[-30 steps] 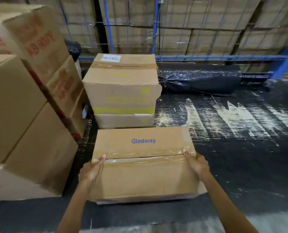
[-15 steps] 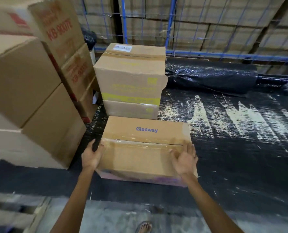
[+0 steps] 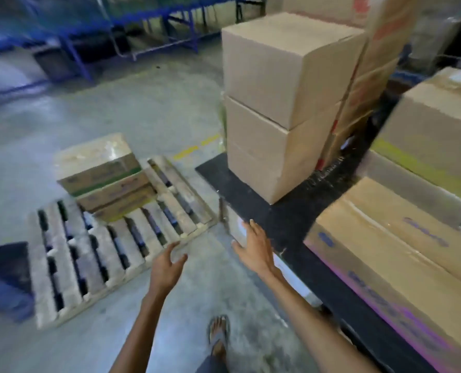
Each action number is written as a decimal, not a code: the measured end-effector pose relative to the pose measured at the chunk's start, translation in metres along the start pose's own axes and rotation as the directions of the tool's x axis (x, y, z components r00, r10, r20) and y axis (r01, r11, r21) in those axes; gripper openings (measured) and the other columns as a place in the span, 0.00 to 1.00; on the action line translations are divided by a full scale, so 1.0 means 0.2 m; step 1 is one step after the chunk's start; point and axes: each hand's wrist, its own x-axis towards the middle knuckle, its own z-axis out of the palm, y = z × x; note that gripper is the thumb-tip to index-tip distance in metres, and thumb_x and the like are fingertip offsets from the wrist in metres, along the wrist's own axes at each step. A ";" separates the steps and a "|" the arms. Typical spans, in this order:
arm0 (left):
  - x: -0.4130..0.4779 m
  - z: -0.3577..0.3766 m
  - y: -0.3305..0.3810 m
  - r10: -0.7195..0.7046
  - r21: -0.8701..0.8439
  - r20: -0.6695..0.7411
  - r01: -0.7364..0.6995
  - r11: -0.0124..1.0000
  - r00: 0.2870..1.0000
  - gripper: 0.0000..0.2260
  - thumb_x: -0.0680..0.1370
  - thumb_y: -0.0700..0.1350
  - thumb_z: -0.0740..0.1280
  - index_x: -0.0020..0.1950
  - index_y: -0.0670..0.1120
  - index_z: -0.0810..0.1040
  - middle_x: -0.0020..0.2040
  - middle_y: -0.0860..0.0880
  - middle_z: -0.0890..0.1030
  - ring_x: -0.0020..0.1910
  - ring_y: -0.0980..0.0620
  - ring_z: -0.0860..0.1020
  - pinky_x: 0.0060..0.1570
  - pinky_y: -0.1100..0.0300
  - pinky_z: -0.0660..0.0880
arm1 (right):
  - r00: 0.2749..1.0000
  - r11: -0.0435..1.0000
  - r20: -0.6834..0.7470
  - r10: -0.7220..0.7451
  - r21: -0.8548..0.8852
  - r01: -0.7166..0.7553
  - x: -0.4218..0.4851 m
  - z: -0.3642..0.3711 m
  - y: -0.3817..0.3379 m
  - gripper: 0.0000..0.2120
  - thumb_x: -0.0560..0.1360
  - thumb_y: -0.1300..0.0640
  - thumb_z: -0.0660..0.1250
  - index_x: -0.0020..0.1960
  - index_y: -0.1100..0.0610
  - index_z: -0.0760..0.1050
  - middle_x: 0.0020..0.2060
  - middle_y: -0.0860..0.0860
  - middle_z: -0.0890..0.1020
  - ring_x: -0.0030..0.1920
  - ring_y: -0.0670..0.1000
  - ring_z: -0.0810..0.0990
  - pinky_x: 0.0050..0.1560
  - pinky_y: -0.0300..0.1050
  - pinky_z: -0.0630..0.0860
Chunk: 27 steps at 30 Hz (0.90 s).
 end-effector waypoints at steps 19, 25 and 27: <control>1.26 -1.54 -0.96 -0.355 -0.268 -0.252 0.288 0.920 0.900 0.23 0.80 0.45 0.70 0.74 0.44 0.73 0.69 0.43 0.78 0.66 0.48 0.77 0.64 0.53 0.71 | 0.872 0.971 0.428 -0.237 0.082 0.224 1.41 1.29 -1.91 0.31 0.81 0.49 0.66 0.80 0.56 0.61 0.77 0.52 0.67 0.76 0.54 0.66 0.73 0.46 0.64; 1.83 -1.90 -1.01 -0.357 -0.306 -0.254 0.275 0.912 0.899 0.24 0.80 0.46 0.70 0.76 0.46 0.72 0.73 0.44 0.75 0.72 0.47 0.73 0.69 0.52 0.70 | 0.896 0.976 0.387 -0.216 0.099 0.193 1.95 1.48 -2.25 0.31 0.79 0.47 0.69 0.78 0.54 0.64 0.74 0.52 0.72 0.73 0.54 0.71 0.69 0.48 0.69; 2.08 -2.00 -1.05 -0.363 -0.301 -0.257 0.283 0.911 0.896 0.24 0.80 0.46 0.70 0.76 0.46 0.71 0.73 0.44 0.76 0.72 0.46 0.73 0.68 0.52 0.70 | 0.907 0.979 0.370 -0.200 0.107 0.172 2.19 1.57 -2.33 0.31 0.78 0.46 0.69 0.77 0.54 0.66 0.72 0.52 0.74 0.71 0.55 0.73 0.67 0.48 0.70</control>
